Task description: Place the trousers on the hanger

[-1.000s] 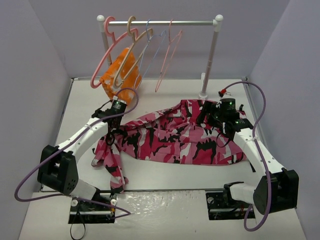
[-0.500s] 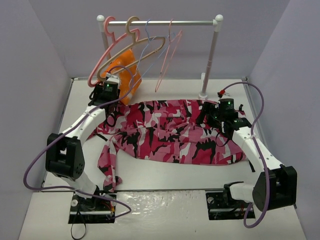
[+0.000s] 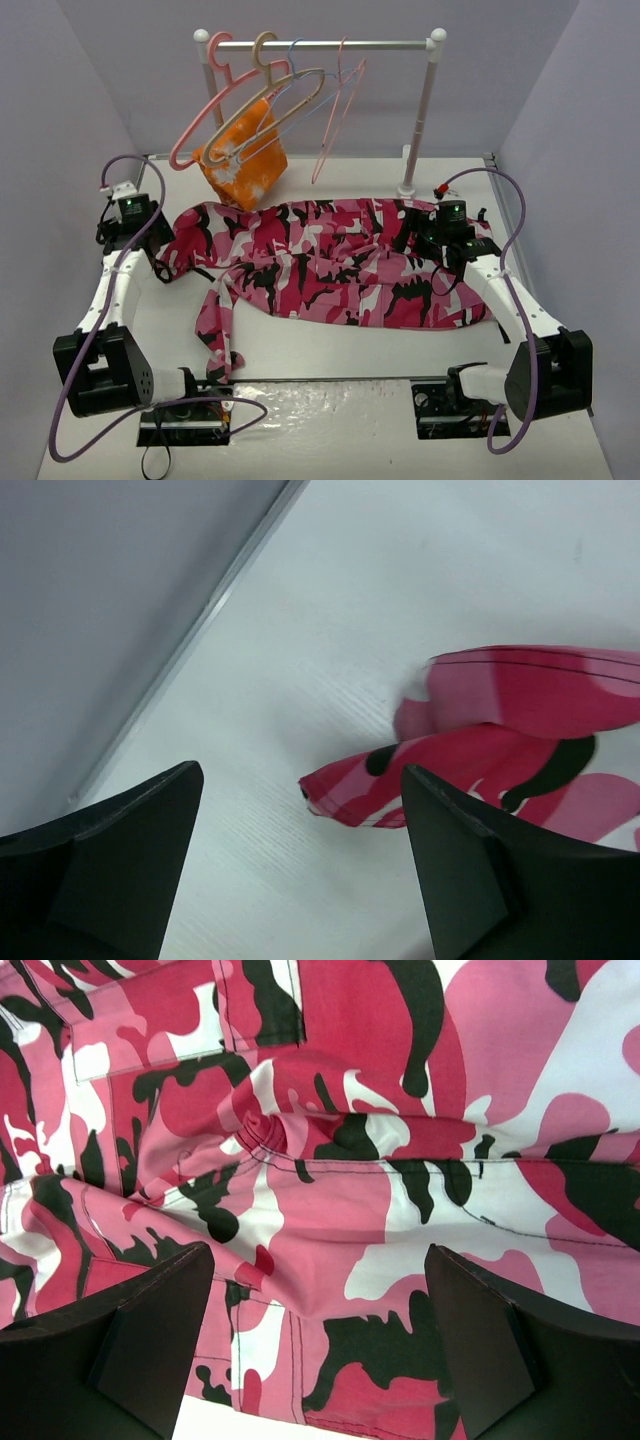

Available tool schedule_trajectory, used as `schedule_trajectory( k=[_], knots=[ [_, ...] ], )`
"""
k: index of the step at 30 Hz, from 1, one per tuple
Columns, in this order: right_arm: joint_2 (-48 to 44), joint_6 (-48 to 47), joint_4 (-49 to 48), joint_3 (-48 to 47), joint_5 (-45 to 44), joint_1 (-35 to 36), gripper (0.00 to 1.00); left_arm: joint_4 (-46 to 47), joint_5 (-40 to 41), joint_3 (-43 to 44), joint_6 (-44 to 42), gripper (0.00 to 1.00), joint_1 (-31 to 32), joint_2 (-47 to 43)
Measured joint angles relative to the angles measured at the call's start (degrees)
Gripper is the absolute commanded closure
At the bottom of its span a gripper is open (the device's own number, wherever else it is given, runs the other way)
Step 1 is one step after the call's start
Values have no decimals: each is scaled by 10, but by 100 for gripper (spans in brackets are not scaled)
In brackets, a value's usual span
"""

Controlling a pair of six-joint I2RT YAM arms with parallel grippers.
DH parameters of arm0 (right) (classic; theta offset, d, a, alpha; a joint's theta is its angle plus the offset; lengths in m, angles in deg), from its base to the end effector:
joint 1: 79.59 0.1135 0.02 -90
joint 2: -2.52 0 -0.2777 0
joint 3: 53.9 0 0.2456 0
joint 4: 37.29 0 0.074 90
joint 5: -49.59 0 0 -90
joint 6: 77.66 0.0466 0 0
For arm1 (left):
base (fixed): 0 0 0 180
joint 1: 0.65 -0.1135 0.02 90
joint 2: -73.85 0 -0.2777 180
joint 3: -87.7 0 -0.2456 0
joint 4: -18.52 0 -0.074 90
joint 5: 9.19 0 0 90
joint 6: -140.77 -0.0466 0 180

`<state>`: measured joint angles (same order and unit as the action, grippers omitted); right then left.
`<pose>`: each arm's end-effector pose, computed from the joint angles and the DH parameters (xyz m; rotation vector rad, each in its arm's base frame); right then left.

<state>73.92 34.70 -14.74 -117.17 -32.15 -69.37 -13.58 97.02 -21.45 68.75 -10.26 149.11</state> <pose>0.2723 0.0559 0.2807 0.1386 2.1344 0.4895 0.2834 0.0612 0.2925 -0.6725 2.0822 0.2297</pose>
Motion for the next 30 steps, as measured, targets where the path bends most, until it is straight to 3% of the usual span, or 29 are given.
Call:
schedule_trajectory(
  k=[4, 10, 16, 20, 23, 25, 30],
  knots=[
    [0, -2, -1, 12, 12, 0, 16, 3, -88, -14, 28, 22, -50, 46],
    [0, -8, -9, 20, 30, 0, 16, 22, -202, -13, 31, 23, -66, 116],
    [-2, -12, -16, 28, 36, 0, 16, 44, -305, -13, 32, 34, -60, 132],
    [-3, -13, -19, 31, 37, 0, 16, 58, -340, -20, 32, 51, -42, 127],
    [-3, -13, -22, 33, 40, 0, 16, 64, -355, -31, 34, 87, -24, 123],
    [-2, -13, -24, 33, 42, 0, 16, 64, -361, -32, 35, 100, -9, 124],
    [-2, -12, -31, 33, 43, 0, 16, 32, -340, -13, 35, 100, 40, 124]
  ],
)
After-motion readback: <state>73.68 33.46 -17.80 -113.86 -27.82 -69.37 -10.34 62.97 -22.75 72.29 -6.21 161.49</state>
